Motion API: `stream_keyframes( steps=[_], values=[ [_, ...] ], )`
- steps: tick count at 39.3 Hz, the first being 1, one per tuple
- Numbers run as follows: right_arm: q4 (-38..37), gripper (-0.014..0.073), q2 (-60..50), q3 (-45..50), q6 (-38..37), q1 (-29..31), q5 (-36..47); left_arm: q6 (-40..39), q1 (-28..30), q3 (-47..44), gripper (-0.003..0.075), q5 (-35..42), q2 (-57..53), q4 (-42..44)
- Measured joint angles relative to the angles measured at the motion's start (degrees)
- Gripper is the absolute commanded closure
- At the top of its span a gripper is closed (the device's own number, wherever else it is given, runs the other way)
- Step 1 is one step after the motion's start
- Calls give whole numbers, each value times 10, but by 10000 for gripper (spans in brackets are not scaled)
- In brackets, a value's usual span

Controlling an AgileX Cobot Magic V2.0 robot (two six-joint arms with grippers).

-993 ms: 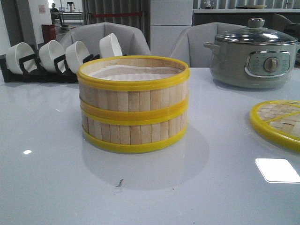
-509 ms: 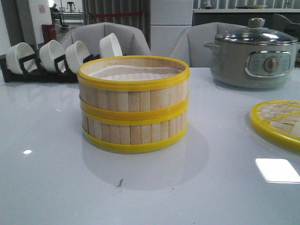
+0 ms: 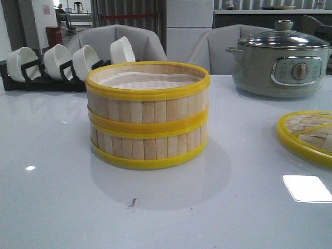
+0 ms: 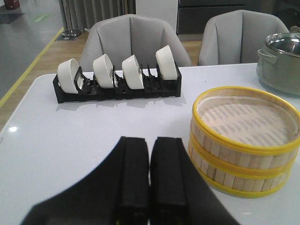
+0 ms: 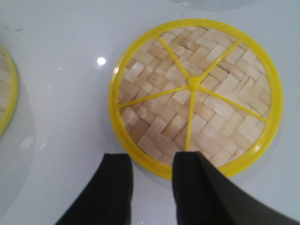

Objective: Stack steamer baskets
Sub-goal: 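Grasp the woven lid at its yellow center hub with the right gripper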

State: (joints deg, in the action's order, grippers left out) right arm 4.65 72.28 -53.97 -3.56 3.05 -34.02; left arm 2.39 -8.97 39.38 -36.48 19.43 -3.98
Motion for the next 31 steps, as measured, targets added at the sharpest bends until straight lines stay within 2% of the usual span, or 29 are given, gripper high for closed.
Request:
stream_keyframes(
  steps=[16,25,31],
  values=[
    [-26,256,236,-157,0,26,-39,-1,0,0,632,0,0,0],
    [-46,256,311,-234,0,35,-77,-1,0,0,632,0,0,0],
    [-46,256,334,-252,0,36,-87,-1,0,0,632,0,0,0]
  ],
)
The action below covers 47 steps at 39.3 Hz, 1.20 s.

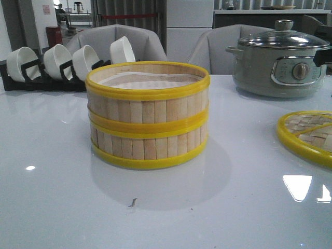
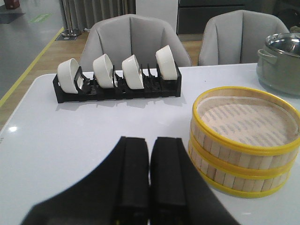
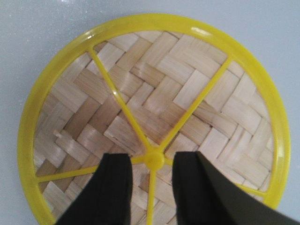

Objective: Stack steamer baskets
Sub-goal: 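Grasp the woven lid at its yellow center hub with the right gripper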

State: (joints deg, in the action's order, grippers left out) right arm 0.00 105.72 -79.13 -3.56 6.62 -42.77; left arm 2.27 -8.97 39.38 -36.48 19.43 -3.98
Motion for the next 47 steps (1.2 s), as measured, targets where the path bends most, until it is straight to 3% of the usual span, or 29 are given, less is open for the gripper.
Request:
stream_keyframes(
  steps=[37,41,46,47],
  values=[
    [0,260,51,-2,0,4,-2,0,0,0,632,0,0,0],
    [0,349,52,-4,0,4,-2,0,0,0,632,0,0,0],
    [0,552,52,-4,0,5,-2,0,0,0,632,0,0,0],
    [0,543,52,-4,0,5,-2,0,0,0,632,0,0,0]
  ],
)
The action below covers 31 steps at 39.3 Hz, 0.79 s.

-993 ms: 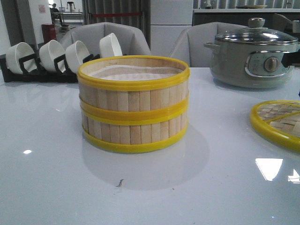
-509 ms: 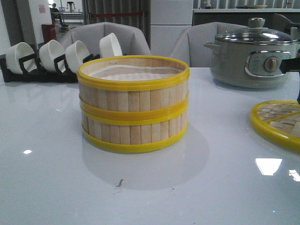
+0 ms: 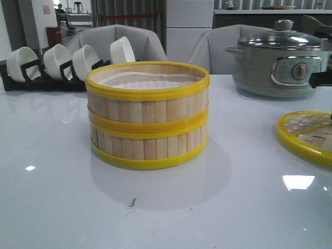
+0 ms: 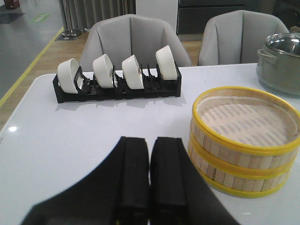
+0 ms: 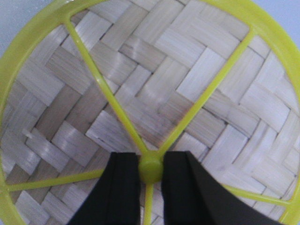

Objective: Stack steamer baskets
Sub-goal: 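Grasp the woven lid at its yellow center hub with the right gripper, then lift the lid with the right gripper over the stacked baskets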

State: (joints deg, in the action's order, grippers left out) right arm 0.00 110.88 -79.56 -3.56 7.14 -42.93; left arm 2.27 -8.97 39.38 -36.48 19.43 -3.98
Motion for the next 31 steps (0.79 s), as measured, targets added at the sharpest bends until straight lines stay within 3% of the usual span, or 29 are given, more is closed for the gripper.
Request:
stream_keyframes(
  steps=[17,31],
  values=[
    [0,538,-12,-13,0,-15,-17,0,0,0,632,0,0,0],
    [0,538,-75,-228,0,-141,-157,0,0,0,632,0,0,0]
  ],
)
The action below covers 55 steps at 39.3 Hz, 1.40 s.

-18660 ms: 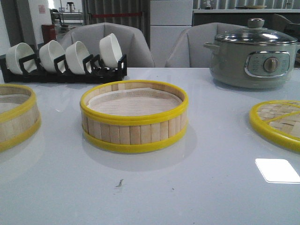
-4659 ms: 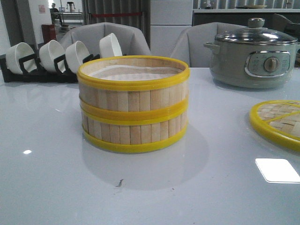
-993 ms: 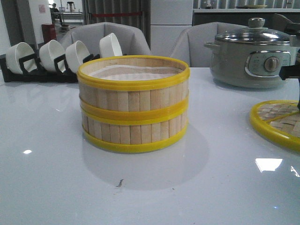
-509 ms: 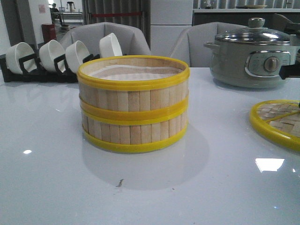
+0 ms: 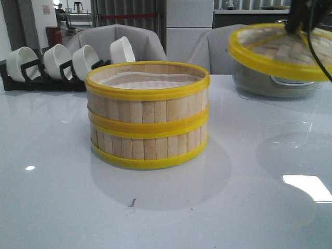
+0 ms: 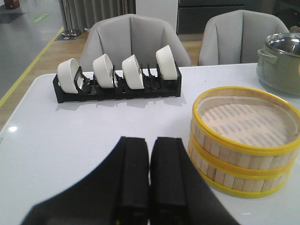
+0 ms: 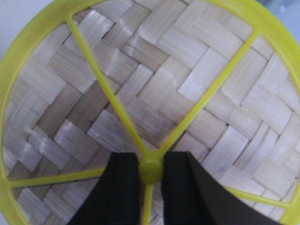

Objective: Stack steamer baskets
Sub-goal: 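Lift the lid with the right gripper over the stacked baskets, then lower the lid onto the top basket and open the right gripper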

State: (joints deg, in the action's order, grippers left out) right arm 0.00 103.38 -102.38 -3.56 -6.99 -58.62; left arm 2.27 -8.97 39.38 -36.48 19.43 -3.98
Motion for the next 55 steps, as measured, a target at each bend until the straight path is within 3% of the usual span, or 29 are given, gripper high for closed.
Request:
stream_keyframes(
  steps=[11,20,55],
  values=[
    [3,538,50,-165,0,-160,-56,0,0,0,632,0,0,0],
    [21,538,139,-244,0,-238,-75,0,0,0,632,0,0,0],
    [18,538,192,-270,0,-257,-78,0,0,0,632,0,0,1]
  ],
)
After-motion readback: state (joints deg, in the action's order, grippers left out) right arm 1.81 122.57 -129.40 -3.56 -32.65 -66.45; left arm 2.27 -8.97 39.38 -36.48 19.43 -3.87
